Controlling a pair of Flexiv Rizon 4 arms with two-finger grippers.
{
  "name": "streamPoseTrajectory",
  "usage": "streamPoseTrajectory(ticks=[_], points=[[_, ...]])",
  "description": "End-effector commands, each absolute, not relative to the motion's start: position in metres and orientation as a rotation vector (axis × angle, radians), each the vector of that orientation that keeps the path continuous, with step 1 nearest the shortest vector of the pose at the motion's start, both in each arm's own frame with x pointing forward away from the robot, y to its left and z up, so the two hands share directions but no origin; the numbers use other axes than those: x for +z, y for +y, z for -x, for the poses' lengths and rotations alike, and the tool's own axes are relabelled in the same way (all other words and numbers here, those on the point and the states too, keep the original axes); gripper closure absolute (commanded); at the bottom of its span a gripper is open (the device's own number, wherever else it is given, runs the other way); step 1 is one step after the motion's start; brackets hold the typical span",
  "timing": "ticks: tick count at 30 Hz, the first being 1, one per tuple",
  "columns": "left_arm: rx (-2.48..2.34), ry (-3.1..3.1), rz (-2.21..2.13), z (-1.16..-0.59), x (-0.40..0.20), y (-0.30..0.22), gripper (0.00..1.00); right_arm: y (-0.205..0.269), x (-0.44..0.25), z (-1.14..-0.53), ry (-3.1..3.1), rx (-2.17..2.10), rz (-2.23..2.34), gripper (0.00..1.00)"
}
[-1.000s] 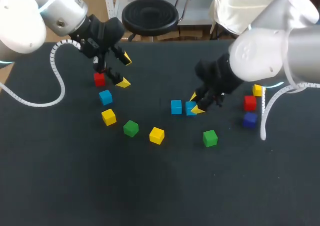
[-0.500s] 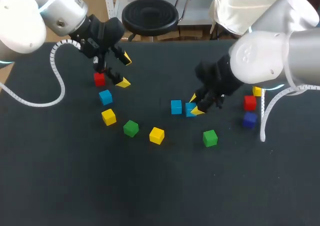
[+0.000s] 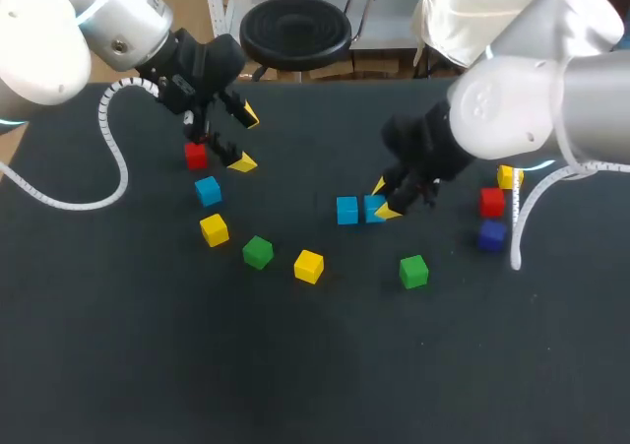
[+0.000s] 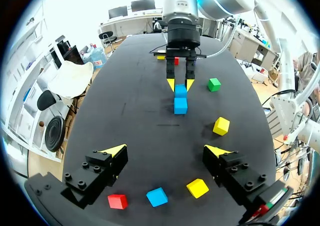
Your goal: Place the blue cubes, place green cubes on the blue cubes, place the yellow cubes on the green cubes, then place the red cubes on the yellow cubes, and place purple cube on the red cubes.
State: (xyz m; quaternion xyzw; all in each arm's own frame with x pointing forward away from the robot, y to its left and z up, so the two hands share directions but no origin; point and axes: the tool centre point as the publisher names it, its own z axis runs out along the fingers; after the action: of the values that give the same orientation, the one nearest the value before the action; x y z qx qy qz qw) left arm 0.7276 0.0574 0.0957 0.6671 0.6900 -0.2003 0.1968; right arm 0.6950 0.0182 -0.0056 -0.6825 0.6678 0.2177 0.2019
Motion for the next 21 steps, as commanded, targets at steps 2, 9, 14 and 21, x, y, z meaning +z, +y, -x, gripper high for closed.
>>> streamPoseTrajectory(ticks=[2, 9, 14, 21], points=[[-0.560, 1.931, -1.868, -0.7272, 0.0958, 0.0579, 0.00, 0.0185, -0.0099, -0.6973, 1.869, 0.622, 1.902, 1.00], [-0.560, 1.931, -1.868, -0.7272, 0.0958, 0.0579, 0.00, 0.0181, -0.0105, -0.6972, 1.874, 0.627, 1.899, 1.00], [-0.560, 1.931, -1.868, -0.7272, 0.0958, 0.0579, 0.00, 0.0173, -0.0087, -0.6987, 1.870, 0.623, 1.896, 1.00], [-0.560, 1.931, -1.868, -0.7272, 0.0958, 0.0579, 0.00, 0.0176, -0.0096, -0.6987, 1.872, 0.624, 1.899, 1.00]])
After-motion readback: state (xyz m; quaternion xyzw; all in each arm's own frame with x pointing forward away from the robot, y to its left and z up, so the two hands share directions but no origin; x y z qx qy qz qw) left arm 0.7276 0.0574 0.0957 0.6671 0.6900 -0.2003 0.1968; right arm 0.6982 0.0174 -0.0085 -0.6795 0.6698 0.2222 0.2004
